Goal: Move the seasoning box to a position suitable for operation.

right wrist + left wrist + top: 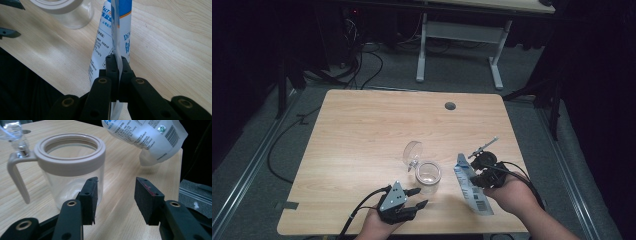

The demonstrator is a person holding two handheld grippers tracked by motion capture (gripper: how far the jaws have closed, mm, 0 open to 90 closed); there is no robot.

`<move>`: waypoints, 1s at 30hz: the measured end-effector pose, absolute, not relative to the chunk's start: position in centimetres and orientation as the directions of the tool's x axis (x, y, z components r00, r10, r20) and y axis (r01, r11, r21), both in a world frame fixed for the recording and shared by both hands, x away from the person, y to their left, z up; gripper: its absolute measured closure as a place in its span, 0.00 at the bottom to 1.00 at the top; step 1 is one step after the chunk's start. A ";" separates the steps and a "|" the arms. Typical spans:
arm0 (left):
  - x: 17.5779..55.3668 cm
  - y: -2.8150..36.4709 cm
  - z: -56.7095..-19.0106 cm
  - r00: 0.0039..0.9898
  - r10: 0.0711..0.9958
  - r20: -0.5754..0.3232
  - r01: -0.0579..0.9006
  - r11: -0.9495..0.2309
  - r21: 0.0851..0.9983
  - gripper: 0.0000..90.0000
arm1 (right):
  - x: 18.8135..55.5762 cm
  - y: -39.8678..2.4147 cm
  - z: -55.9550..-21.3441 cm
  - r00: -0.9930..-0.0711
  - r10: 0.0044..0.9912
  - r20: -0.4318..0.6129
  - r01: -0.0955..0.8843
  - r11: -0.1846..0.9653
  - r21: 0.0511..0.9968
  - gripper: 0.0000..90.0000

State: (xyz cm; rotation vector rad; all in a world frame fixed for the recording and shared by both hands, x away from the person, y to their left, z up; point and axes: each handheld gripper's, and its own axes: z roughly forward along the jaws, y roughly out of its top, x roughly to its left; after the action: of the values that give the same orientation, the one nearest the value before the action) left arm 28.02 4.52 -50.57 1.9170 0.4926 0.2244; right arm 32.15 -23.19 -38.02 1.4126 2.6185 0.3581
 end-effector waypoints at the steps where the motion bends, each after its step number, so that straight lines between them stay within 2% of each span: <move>1: 28.0 4.4 -50.6 0.897 0.436 -0.070 0.230 -0.325 0.918 0.60 | 32.1 -23.1 -38.0 -0.547 0.837 -0.013 0.802 0.528 0.277 1.00; 15: 27.5 1.3 -50.6 0.930 0.361 -0.064 0.188 -0.319 0.929 0.56 | 32.2 -22.0 -37.1 -0.558 0.830 -0.006 0.796 0.537 0.278 1.00; 30: 26.5 1.1 -51.7 0.940 0.338 -0.040 0.165 -0.349 0.923 0.50 | 31.4 -20.2 -36.1 -0.556 0.831 0.002 0.797 0.532 0.285 1.00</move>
State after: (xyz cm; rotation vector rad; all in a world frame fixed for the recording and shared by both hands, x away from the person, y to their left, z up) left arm 26.51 1.15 -51.70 1.9356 0.3640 0.1865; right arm 31.39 -20.21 -36.06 1.4062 2.6300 0.3843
